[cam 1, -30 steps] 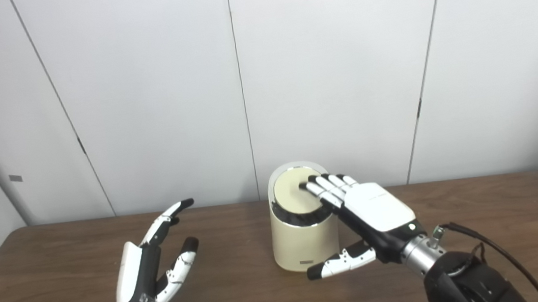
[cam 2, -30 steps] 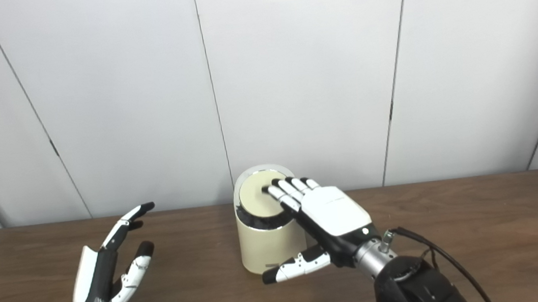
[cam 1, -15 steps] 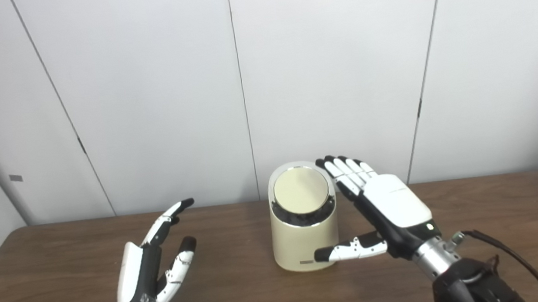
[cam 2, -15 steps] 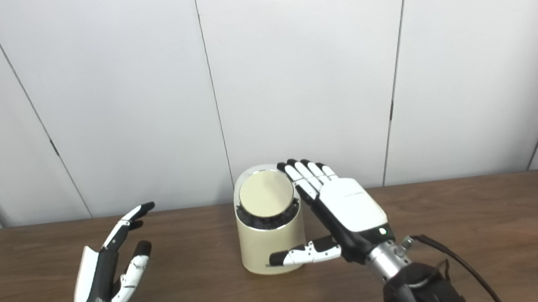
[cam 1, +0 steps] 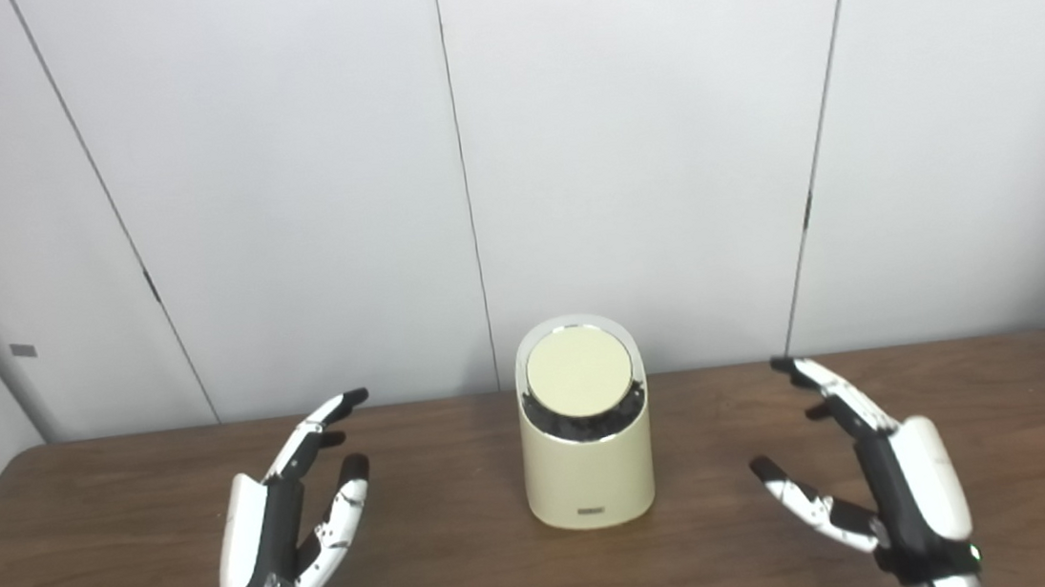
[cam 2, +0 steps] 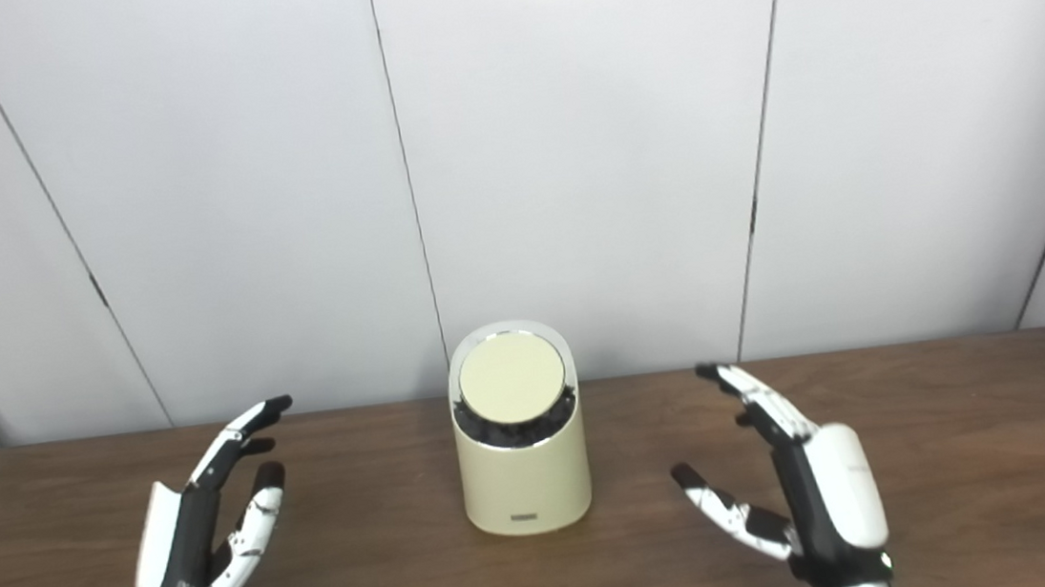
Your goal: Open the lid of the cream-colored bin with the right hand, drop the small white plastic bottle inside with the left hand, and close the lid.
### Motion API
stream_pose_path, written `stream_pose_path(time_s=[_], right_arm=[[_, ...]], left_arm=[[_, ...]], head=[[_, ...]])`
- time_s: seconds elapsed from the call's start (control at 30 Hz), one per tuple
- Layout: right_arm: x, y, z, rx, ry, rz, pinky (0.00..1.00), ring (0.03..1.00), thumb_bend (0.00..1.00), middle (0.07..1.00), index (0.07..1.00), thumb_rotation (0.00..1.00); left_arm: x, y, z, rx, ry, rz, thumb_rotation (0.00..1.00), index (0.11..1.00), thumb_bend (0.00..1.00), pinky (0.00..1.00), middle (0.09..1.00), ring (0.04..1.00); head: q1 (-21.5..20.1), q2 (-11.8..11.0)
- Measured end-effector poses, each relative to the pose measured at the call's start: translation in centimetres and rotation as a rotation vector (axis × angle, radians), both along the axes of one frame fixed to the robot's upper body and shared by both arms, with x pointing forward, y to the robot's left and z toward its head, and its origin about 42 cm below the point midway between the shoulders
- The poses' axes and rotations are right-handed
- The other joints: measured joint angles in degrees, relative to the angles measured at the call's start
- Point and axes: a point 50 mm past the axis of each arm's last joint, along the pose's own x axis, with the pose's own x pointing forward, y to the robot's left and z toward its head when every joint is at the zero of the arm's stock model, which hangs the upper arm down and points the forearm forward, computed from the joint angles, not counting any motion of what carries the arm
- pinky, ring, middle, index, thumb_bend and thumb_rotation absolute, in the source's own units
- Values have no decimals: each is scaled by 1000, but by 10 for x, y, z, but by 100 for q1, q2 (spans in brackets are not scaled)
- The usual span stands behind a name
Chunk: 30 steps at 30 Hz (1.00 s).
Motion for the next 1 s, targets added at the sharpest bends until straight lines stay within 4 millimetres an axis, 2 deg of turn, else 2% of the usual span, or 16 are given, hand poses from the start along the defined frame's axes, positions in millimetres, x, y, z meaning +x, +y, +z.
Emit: stream_pose_path(time_s=[0.13, 0.37, 0.53, 0.6, 0.7, 0.83, 0.93, 1.0], right_arm=[[-2, 0, 1, 35, -44, 13, 654, 794, 258, 825, 801, 357], [-1, 3, 0, 80, -34, 33, 668, 797, 242, 825, 814, 428], [-8, 11, 1, 122, -32, 52, 641, 777, 246, 802, 785, 358], [-9, 11, 1, 126, -30, 51, 602, 746, 283, 790, 763, 274], [-9, 8, 1, 136, -32, 40, 567, 713, 328, 777, 741, 205], [-10, 5, 1, 148, -30, 35, 533, 684, 333, 771, 730, 194], [-10, 4, 1, 148, -30, 34, 542, 684, 338, 762, 721, 192], [-10, 3, 1, 151, -30, 32, 559, 696, 339, 760, 724, 232]], left_arm=[[-1, 2, 0, -16, -23, 34, 667, 795, 220, 680, 803, 781], [-16, 3, -14, -67, -11, 73, 630, 786, 230, 661, 779, 758], [-22, -3, -13, -132, -24, 54, 572, 759, 252, 655, 756, 735], [-23, -4, -13, -137, -30, 50, 565, 756, 251, 651, 752, 731], [-23, -4, -13, -137, -36, 51, 548, 752, 262, 641, 751, 725], [-23, -8, -15, -146, -46, 52, 488, 738, 295, 630, 745, 719], [-24, -9, -16, -143, -46, 46, 502, 734, 304, 618, 744, 717], [-24, -9, -15, -145, -52, 52, 521, 734, 298, 616, 746, 718]], head=[[-44, 35], [-70, 132], [-105, 193], [-105, 202], [-114, 220], [-88, 193], [-79, 202], [-114, 202]])
